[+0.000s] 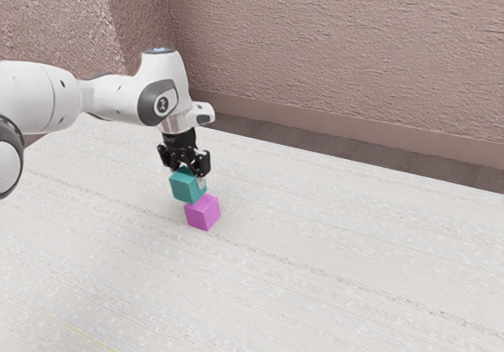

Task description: Pick up the blue block with one arm, and put the blue block on the pink block with one arm

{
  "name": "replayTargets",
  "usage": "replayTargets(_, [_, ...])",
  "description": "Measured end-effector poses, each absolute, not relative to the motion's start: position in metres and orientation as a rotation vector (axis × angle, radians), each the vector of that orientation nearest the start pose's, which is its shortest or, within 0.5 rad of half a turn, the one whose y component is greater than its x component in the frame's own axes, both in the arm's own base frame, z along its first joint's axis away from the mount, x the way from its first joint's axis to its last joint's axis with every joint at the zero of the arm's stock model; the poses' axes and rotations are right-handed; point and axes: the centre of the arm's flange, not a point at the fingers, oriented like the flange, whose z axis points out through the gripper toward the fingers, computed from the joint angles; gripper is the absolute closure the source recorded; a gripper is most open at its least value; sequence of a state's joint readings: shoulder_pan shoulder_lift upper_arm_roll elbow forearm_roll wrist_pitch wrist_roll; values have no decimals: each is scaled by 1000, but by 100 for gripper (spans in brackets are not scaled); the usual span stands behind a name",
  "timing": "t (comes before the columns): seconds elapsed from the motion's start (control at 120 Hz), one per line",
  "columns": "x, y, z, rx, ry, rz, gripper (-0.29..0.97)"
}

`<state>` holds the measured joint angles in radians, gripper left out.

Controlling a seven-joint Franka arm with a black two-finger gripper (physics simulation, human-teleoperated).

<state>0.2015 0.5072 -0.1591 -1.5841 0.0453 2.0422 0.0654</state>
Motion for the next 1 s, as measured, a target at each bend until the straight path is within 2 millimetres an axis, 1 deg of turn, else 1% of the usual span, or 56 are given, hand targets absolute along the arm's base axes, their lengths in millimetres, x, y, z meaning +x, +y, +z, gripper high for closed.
replayTargets(0.15, [683,36,342,-3181,62,50,28])
replayTargets(0.333, [684,34,340,-3183,59,47,28])
replayTargets(0.517, [683,27,339,-3189,50,49,28])
replayTargets(0.958, [682,26,335,-3190,1,62,28])
replayTargets(1.0, [681,26,335,-3190,-2,63,27])
